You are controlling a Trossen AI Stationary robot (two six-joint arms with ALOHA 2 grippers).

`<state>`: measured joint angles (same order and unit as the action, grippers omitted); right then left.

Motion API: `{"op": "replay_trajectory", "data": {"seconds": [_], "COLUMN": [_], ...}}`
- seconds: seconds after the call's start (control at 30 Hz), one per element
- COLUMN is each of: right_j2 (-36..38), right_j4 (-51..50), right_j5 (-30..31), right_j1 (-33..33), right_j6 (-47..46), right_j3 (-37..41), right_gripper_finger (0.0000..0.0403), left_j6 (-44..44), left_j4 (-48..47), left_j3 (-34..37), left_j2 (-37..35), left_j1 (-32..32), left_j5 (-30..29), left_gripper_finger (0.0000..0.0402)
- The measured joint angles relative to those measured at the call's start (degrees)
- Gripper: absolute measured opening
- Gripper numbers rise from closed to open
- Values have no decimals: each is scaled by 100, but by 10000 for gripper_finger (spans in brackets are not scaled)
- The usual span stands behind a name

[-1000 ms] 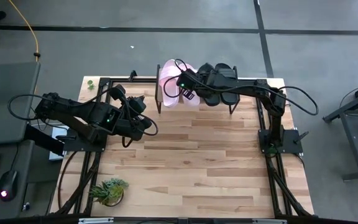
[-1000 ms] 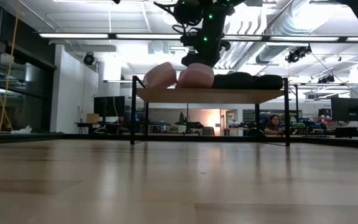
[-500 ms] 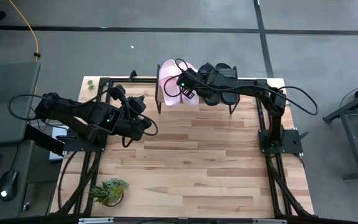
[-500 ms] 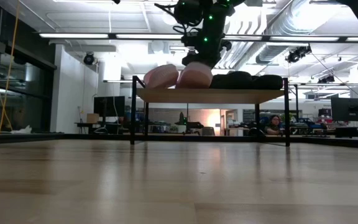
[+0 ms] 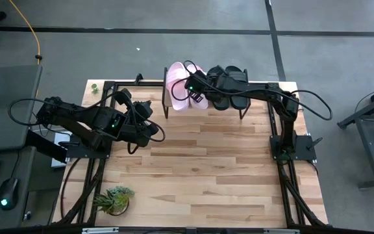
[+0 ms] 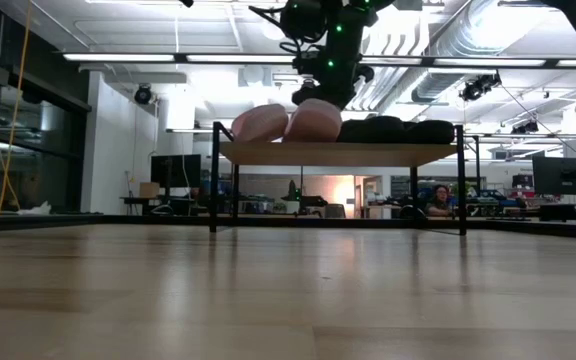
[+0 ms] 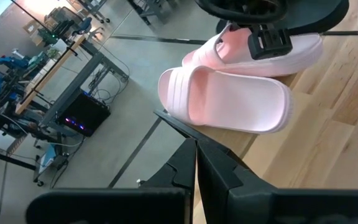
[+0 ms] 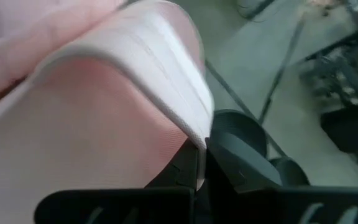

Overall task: Pick and place slides into the shelf
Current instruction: Adjust the pink slides on the shelf

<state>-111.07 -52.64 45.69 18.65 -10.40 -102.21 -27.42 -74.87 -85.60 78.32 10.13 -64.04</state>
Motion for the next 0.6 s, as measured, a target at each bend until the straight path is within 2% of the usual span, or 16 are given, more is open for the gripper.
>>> {"op": "replay_trajectory", "data": {"seconds": [0.07, 0.17, 0.43, 0.6], "right_j2": [0, 0, 0, 4], "right_j4": [-76, 4, -97, 2], "right_j5": [216, -5, 213, -62], "right_j1": [-34, -25, -31, 11], "right_j6": [-139, 59, -79, -25], "right_j3": [0, 0, 0, -4], "right_gripper_finger": [0, 0, 0, 0], "left_j6": [-2, 0, -2, 0], "left_j4": [0, 0, 4, 3], "left_j3": [0, 0, 0, 0], "left_j2": [0, 0, 0, 0], "left_j1": [2, 2, 2, 1], "left_j5": [-1, 1, 5, 19], "left_gripper_finger": [5, 5, 5, 5]}}
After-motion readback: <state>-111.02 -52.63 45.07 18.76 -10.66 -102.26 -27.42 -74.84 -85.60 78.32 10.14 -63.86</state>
